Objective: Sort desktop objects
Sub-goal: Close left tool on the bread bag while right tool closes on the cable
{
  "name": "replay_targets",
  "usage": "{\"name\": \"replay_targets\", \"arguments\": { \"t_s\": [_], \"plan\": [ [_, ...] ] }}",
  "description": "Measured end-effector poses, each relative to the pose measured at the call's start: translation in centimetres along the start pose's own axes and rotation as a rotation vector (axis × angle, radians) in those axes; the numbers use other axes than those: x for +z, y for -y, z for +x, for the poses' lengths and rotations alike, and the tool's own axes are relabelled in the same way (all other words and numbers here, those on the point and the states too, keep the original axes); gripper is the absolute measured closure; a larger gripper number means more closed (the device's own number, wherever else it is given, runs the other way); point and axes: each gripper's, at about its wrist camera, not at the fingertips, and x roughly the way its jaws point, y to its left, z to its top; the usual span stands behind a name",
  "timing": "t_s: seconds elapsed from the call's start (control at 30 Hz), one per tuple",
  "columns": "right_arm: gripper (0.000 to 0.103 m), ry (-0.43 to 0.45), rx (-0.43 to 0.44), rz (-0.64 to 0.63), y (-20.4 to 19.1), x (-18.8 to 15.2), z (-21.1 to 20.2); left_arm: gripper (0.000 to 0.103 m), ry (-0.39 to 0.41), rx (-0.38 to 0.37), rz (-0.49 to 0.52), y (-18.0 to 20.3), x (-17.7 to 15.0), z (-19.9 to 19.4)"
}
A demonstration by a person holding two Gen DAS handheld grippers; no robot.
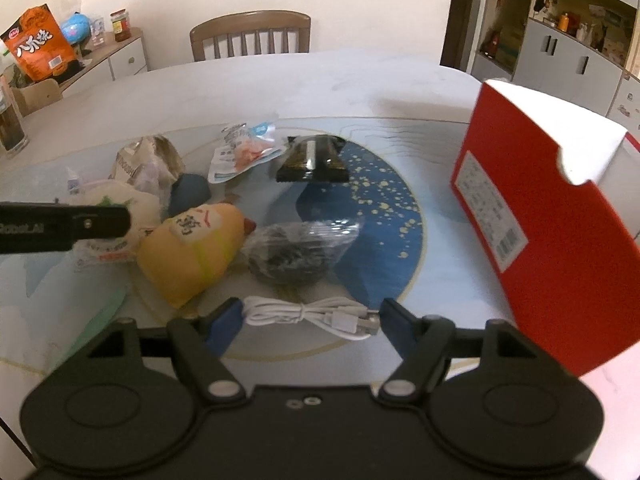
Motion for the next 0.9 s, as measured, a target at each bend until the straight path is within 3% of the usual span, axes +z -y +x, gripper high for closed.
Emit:
{"name": "replay_targets", "arguments": {
  "t_s": [0.63,0.8,0.9],
  "plan": [
    [0.031,0.002,0.000,-0.024,0.9,-0.7,-1.0,0.049,-0.018,0.001,-0.016,-0.4,-1.1,-0.4],
    [0.030,-0.014,0.005,-0.032,0.7,-1.0,-0.4,0.036,-0.052,-0.025,-0.022,-0.4,-1.3,0.9],
    [0.028,-0.025,0.010,-0.036,0.6,-1.0,0.3,0.034,-0.059,-0.021,-0.009,-0.1,-1.2,1.7]
  ]
}}
